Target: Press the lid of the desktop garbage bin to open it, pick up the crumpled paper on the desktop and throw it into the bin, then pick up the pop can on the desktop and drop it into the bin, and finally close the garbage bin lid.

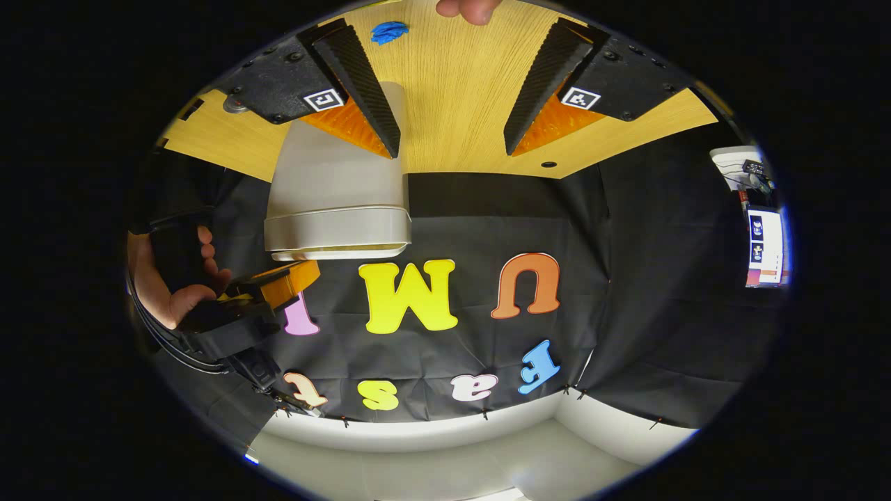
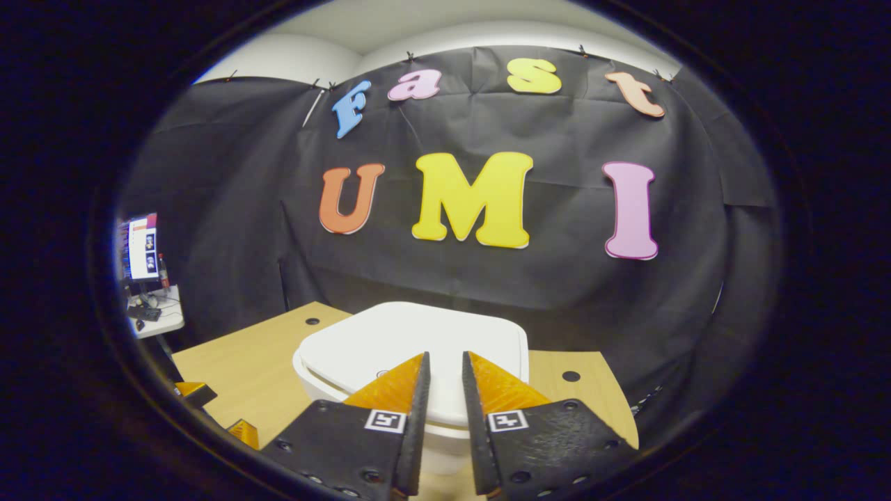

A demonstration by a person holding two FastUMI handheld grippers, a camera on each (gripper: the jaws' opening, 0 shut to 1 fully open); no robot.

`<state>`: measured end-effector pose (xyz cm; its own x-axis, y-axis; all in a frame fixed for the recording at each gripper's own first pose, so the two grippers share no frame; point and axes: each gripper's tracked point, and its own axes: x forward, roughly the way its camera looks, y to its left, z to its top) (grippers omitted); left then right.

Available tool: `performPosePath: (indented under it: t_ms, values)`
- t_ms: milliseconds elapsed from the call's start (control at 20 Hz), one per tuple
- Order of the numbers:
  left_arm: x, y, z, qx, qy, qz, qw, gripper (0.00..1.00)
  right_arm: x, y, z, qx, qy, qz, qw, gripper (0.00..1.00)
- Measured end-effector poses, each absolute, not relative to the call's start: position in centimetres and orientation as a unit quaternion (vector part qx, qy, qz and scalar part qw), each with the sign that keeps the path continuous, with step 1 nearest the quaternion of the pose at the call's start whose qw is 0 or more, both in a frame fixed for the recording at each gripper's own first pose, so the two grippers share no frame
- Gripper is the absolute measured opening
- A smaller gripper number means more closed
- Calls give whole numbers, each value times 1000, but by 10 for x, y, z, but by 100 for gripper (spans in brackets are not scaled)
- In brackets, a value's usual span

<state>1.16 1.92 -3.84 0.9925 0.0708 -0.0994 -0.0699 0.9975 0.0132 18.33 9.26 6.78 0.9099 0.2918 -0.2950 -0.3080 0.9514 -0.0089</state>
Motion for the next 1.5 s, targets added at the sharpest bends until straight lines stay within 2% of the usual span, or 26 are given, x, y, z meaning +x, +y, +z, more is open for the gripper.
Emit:
performPosePath:
  t_ms: [50,100,200,700,1150,1350,1500]
  values:
    - [11,18,-38,5,48,34,998,97,181,92,81,-21,126,154,980,38]
    - [10,16,-37,4,46,34,998,97,177,88,94,-15,104,153,983,65]
    - [8,16,-35,1,41,32,999,97,169,83,114,-9,69,151,986,96]
    - [14,14,-36,-6,39,26,999,96,115,41,112,11,4,117,993,95]
    - [13,2,-43,-2,48,16,999,97,60,31,61,-18,5,123,992,95]
    - [6,-15,-42,-3,47,0,999,97,47,14,30,-24,21,104,994,95]
    - [-6,-21,-65,-1,71,-8,997,97,37,6,17,-14,23,104,994,98]
